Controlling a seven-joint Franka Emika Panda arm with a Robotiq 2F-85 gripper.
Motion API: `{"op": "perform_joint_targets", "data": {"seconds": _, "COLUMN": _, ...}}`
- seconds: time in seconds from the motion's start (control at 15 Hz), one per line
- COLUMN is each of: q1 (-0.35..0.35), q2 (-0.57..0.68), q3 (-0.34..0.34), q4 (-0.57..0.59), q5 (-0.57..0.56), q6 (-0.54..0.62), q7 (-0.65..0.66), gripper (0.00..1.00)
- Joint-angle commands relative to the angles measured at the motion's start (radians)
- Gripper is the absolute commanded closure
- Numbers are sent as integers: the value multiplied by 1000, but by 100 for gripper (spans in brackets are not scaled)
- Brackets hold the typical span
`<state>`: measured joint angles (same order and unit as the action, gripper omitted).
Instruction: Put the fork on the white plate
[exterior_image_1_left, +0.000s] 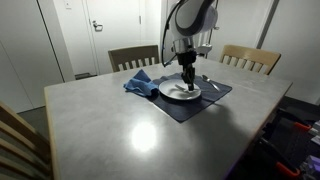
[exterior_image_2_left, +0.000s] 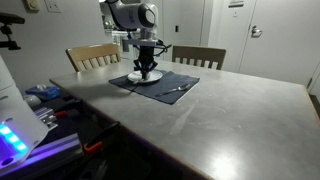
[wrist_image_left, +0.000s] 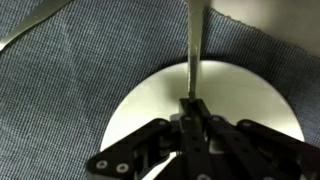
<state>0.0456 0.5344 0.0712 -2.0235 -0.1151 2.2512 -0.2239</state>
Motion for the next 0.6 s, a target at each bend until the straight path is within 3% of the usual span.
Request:
{"op": "perform_joint_targets", "data": {"seconds": 0.0, "q1": -1, "q2": 25, "q3": 4, "q4": 28, "q5": -12, "q6": -1, "q7": -19, "gripper": 98}}
{"op": "perform_joint_targets", "data": {"seconds": 0.53, "q1": -13, "q2": 29, "q3": 5, "q4": 42, "q5": -5, "q6": -8, "q7": -36, "gripper": 98}}
